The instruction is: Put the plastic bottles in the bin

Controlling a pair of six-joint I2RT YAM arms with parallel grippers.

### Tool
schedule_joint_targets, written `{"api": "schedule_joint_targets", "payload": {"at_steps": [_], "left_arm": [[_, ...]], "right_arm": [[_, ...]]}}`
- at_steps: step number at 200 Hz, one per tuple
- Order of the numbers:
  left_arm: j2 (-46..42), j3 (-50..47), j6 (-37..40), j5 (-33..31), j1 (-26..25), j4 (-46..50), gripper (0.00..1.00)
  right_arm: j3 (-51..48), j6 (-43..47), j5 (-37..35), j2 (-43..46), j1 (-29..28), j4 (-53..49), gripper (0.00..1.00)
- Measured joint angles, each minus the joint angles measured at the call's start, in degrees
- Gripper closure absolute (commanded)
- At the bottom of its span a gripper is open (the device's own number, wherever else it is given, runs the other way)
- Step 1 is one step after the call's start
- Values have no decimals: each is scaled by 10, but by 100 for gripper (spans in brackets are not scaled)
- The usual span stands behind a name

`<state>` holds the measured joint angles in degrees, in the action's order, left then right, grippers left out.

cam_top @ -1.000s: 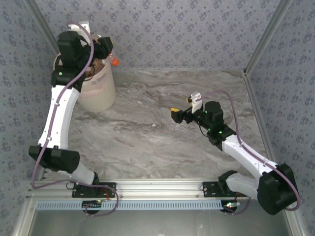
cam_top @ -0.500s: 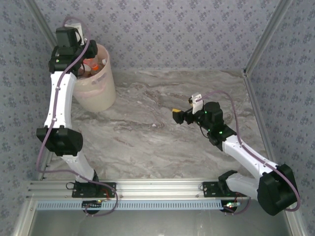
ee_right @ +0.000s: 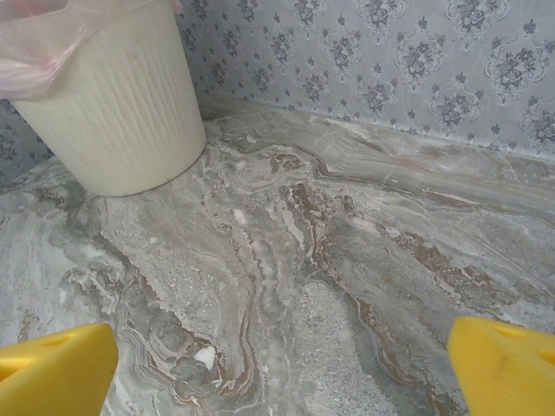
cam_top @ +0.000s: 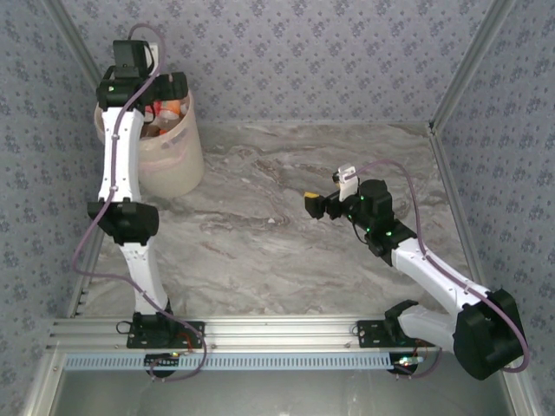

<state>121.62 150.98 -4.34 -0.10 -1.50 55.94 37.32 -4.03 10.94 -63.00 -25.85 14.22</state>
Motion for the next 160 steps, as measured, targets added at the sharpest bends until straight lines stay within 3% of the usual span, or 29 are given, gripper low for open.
{"api": "schedule_joint_targets", "payload": {"at_steps": [34,110,160], "left_arm": [[-4,32,-12,29,0,1,2],[28,-15,-94,183,-2,-13,2],[52,-11,-108,201,-3,-19,2]], "right_arm": [[0,0,-3,-1,0,-4,0],[0,0,-12,-19,0,-4,0],[0,0,-16,-19,0,-13,0]]}}
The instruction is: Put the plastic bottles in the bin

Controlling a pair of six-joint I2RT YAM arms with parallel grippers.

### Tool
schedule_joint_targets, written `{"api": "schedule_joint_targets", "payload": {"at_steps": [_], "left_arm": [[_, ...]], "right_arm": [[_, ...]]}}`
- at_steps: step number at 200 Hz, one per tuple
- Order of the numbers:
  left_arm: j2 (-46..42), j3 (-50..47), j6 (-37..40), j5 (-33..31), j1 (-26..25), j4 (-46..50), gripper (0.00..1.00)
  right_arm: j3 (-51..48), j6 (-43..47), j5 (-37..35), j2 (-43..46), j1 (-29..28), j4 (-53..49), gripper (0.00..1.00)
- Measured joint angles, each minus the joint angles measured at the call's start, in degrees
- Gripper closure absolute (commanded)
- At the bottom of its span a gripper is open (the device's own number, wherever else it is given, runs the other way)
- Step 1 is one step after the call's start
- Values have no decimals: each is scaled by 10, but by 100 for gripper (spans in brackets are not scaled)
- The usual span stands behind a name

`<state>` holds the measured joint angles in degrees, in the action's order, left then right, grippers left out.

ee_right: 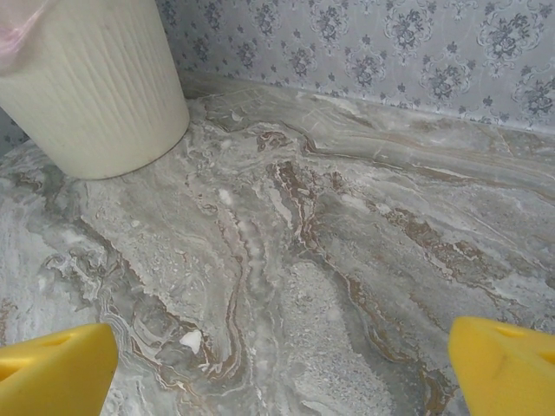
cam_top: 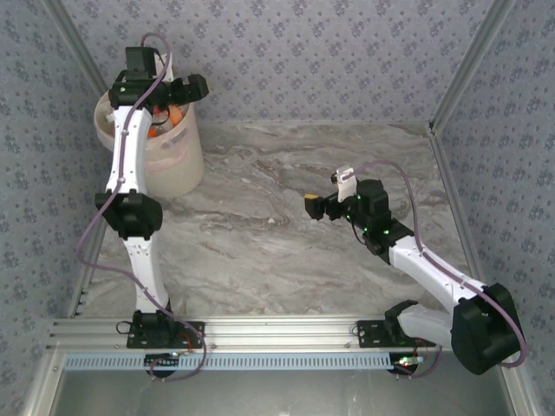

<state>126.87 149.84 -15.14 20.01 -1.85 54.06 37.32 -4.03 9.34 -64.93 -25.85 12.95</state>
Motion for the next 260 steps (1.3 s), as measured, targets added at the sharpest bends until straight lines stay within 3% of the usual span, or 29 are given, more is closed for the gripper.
{"api": "schedule_joint_targets", "payload": {"at_steps": [64,108,154,191,222,260], "left_arm": [[-37,8,3,-1,0,20,2],[-170,-71,2,15,-1,-9,2],[-384,-335,-6,12,-15,-155,2],[-538,-590,-25,-33,-20,-307,2],[-651,-762,-49,-124,-20,-392,2],[-775,-930,-67,-288,-20,-437,2]], "right_arm": [[0,0,-7,0,0,-1,0],[0,0,-33,1,0,-2,0],[-16,-2,-107,39,18,-1,0],[-60,-18,-179,85,60,3,0],[-102,-28,-248,116,110,8,0],[-158,-39,-294,130,185,25,0]]}}
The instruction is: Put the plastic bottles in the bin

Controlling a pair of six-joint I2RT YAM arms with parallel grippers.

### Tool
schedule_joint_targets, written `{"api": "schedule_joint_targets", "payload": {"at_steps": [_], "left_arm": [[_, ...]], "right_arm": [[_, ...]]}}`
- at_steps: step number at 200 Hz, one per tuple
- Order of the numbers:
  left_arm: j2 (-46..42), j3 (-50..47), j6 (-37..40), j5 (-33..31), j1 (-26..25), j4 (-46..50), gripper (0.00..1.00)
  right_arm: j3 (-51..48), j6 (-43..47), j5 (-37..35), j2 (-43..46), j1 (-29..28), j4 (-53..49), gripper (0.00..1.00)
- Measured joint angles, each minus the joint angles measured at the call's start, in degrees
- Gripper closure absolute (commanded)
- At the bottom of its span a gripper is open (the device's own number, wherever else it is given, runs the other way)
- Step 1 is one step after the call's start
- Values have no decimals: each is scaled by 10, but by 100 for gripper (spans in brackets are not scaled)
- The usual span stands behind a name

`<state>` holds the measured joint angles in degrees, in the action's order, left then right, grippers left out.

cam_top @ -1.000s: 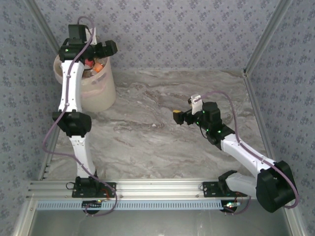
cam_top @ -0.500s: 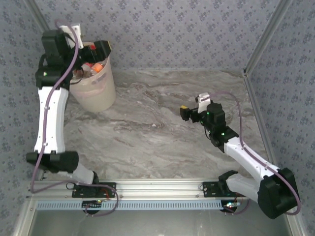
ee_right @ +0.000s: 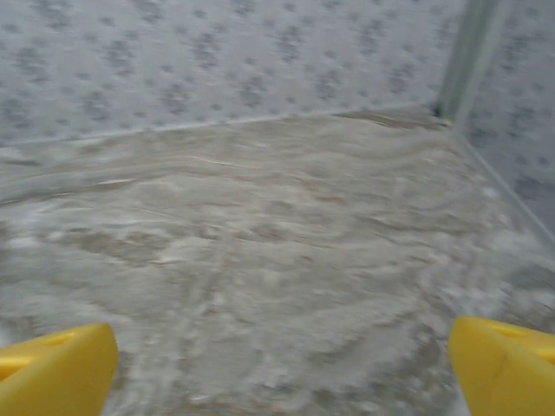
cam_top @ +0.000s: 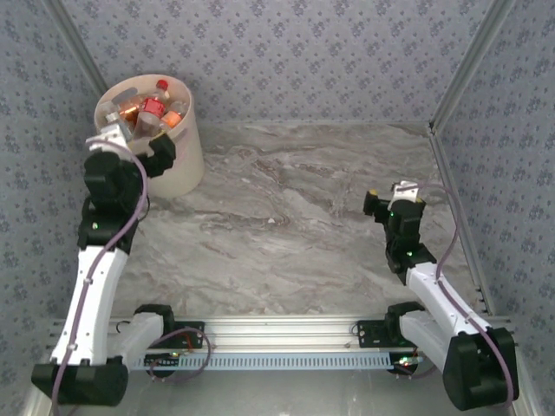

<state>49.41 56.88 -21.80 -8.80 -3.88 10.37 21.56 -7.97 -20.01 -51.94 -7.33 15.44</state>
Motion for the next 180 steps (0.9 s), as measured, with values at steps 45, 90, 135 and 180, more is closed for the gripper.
{"api": "schedule_joint_targets", "payload": {"at_steps": [45,90,135,180], "left_arm": [[-65,-181,-6,-160,11,-43,2],[16,-314,29,-182,27,-157,2],[178,-329,91,-116,53,-280,2],[320,-316,137,-46,53,-390,2]], "right_arm": [[-43,-12,10,-43,82,40,0],[-48,-10,128,-160,148,111,0],[14,10,278,-281,174,156,0],[14,37,342,-334,160,266,0]]}}
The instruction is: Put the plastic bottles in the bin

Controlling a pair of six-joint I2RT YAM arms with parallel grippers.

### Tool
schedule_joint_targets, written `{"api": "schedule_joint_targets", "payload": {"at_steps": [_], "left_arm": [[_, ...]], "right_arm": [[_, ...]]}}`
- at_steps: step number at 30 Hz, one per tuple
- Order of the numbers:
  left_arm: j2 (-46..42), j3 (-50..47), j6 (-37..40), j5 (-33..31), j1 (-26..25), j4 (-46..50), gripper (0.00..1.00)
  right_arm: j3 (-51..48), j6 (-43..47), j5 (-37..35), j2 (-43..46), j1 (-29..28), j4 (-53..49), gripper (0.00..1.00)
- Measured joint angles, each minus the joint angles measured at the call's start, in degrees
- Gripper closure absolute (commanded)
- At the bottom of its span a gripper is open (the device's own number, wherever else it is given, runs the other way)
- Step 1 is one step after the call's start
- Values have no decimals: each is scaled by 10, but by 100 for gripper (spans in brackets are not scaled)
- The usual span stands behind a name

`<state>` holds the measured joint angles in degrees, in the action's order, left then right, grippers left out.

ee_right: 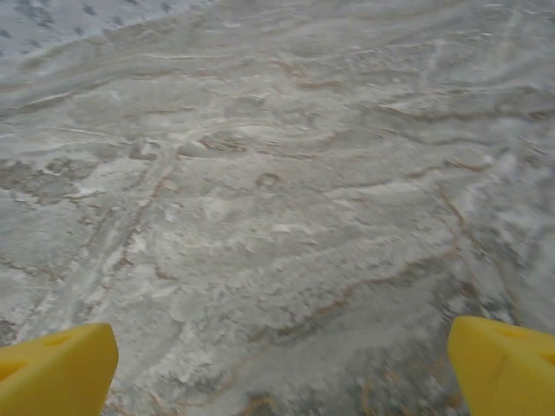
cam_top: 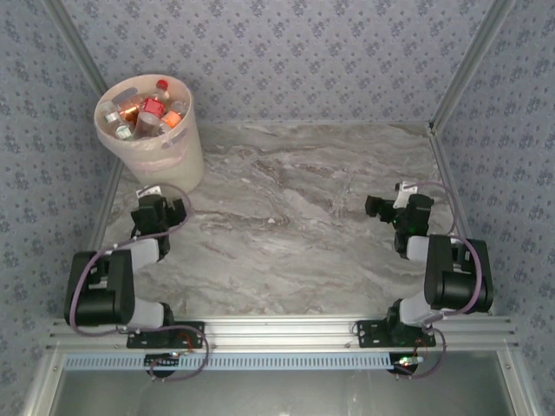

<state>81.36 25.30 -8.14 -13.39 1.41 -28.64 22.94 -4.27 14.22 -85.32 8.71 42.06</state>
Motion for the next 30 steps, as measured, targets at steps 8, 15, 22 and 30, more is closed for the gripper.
{"api": "schedule_joint_targets", "payload": {"at_steps": [8,15,22,30], "left_arm": [[52,-21,36,66,1,-132,2],[61,-27,39,5,-27,-171,2],[61,-27,38,-24,-29,-181,2],[61,-27,38,-27,-29,-181,2]], "right_arm": [[-80,22,-15,-35,-22,152,0],[-35,23,-161,-35,-74,123,0],[-29,29,-209,-35,-87,108,0],[-29,33,-211,-35,-86,95,0]]}}
